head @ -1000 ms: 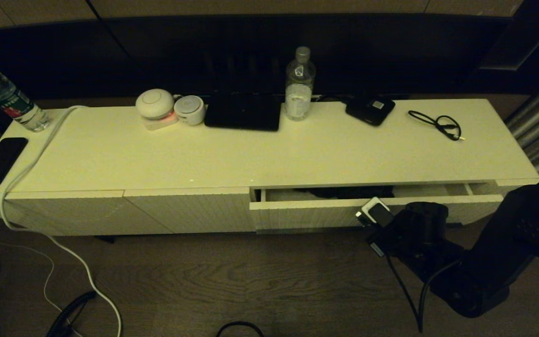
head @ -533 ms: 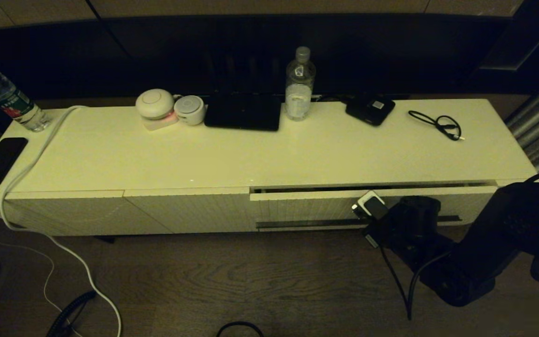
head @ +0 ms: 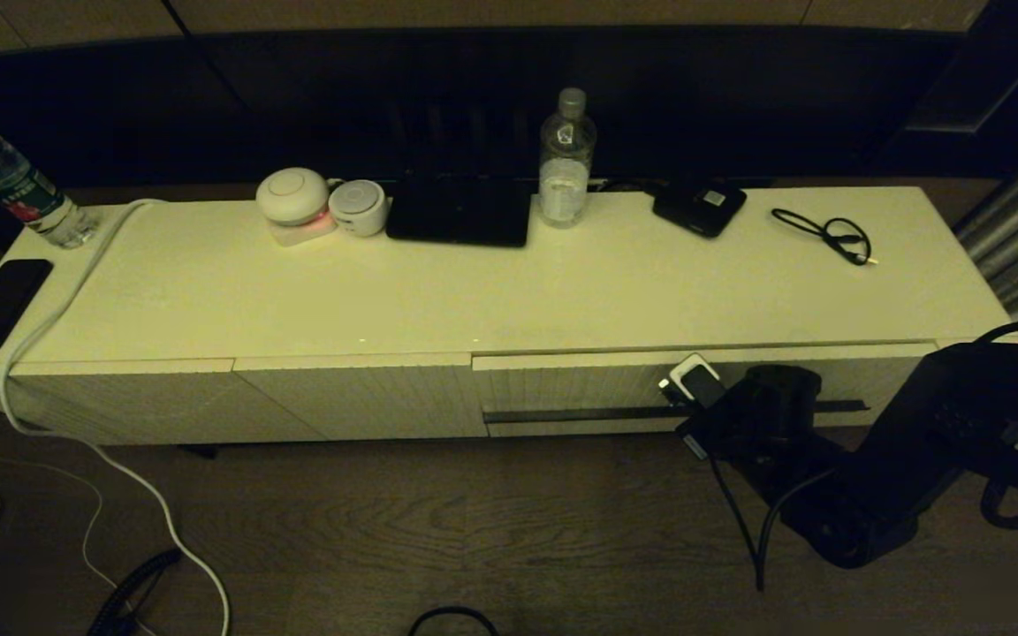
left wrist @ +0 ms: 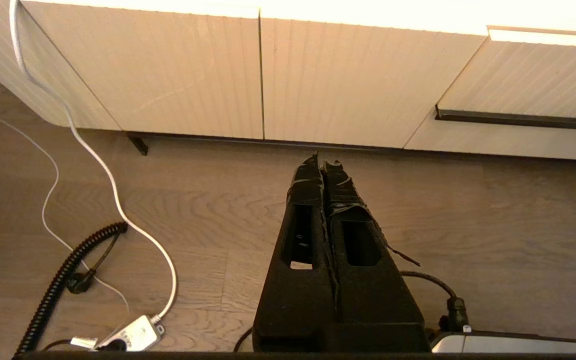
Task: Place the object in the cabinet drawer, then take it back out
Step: Close the drawer
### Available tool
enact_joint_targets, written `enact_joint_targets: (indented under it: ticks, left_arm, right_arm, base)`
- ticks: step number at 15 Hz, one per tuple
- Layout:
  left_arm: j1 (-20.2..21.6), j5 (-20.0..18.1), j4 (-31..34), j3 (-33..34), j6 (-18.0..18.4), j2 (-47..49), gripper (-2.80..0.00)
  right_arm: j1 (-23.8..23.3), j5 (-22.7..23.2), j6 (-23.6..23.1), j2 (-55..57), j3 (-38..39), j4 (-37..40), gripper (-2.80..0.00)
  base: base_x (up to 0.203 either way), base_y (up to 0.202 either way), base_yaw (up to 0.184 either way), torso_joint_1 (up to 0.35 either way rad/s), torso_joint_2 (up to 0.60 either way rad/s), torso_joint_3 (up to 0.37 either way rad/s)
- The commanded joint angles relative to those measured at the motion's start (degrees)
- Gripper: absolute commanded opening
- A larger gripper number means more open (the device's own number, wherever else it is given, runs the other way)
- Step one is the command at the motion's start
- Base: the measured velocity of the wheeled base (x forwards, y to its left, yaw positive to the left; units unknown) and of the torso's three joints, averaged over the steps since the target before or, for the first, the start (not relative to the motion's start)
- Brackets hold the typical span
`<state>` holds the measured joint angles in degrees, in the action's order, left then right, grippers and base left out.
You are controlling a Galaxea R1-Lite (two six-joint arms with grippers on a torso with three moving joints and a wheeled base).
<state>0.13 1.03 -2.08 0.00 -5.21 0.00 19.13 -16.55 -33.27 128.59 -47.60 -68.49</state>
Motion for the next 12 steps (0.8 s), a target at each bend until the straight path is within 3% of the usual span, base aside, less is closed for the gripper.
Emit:
enact_joint_targets:
  ticks: [1,7,12]
  left_arm:
    - [0.04,0.02,-0.02,0.09,-0.07,-0.09,-2.8]
    - [0.04,0.02,-0.02,0.0,-0.07,-0.09,-2.8]
    - [0.04,0.02,-0.02,0.03,-0.07,-0.09,-2.8]
  right_arm:
    - [0.03,-0.27,-0.22,-1.33,1.29,-0.45,-2.8]
    - [0.6,-0.47,-0.77,-16.59,14.75,5.8,-2.8]
    - [1.69,-0.31,-2.03,-40.74,24.72,22.07,-2.8]
  base:
    - [0.0,0.0,0.0,0.0,0.0,0.0]
    - [0.0,0.0,0.0,0.0,0.0,0.0]
    - [0.0,0.0,0.0,0.0,0.0,0.0]
